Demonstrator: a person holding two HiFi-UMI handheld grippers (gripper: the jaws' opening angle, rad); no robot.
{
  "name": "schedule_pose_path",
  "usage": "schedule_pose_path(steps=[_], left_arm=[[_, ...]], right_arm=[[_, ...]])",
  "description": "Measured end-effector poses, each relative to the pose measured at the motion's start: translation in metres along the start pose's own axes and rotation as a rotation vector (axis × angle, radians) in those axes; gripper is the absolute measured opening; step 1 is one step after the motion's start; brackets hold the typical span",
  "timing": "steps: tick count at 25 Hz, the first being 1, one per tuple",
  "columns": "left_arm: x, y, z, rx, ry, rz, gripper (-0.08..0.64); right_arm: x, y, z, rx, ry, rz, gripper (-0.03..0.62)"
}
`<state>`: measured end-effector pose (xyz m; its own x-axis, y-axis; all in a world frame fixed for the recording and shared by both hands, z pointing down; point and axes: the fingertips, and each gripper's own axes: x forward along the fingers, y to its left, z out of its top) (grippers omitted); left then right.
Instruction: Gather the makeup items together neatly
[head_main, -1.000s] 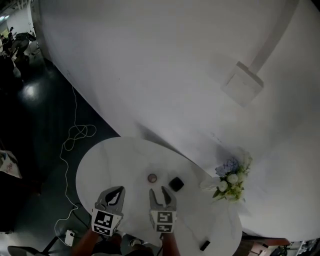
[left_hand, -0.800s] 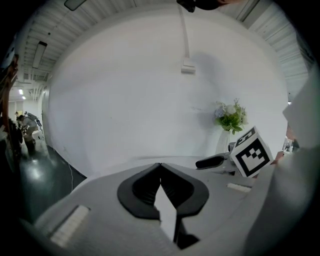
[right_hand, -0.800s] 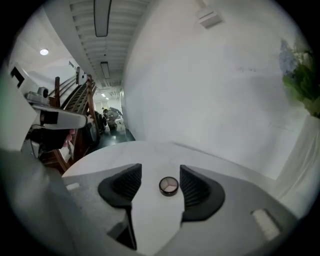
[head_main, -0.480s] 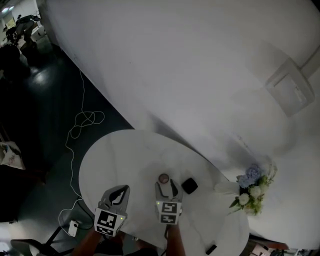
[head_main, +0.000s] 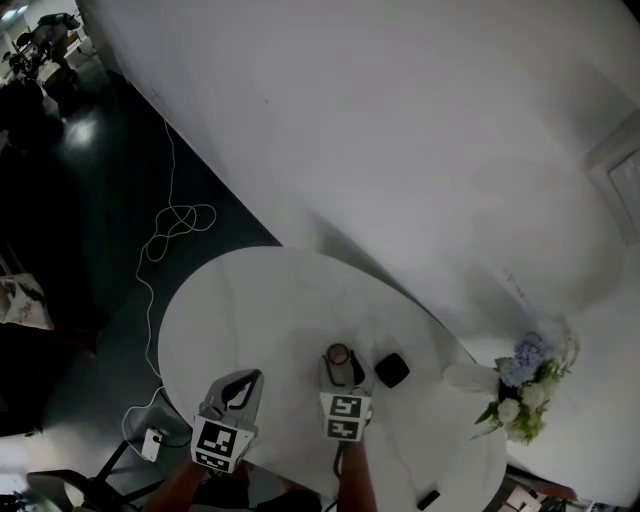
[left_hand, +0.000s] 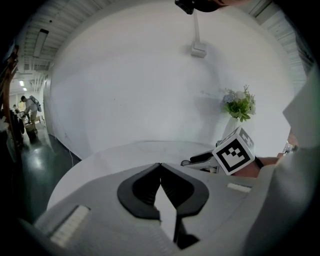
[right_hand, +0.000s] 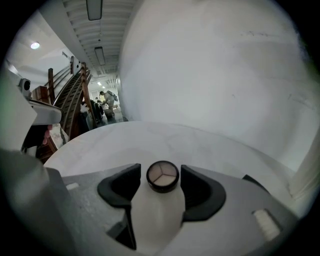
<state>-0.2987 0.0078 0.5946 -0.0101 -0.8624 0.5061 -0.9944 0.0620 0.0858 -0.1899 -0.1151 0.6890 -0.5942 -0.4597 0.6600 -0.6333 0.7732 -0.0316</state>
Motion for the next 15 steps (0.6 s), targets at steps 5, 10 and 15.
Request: schedule_pose_path(steps=[5,10,15], left_arm=[[0.0013,-0.0017,-0.0043,-0.006,0.011,-0.001,0.011],[0.0055,-0.0007,-0.0067,-0.008,0.018,0.002,0.011],[0.0052,0.0002,-0.0076,-0.008,0.022,0.009,0.011]], right_arm=[[0.0023,-0.0015,-0.004,-0.008,0.01,-0.006,0.253],[0.008,-0.0017,-0.0072,-0.017,0.034,0.009,0.253],[0.0076,-0.0036,-0.0088,-0.022,0.045,0.005,0.218]])
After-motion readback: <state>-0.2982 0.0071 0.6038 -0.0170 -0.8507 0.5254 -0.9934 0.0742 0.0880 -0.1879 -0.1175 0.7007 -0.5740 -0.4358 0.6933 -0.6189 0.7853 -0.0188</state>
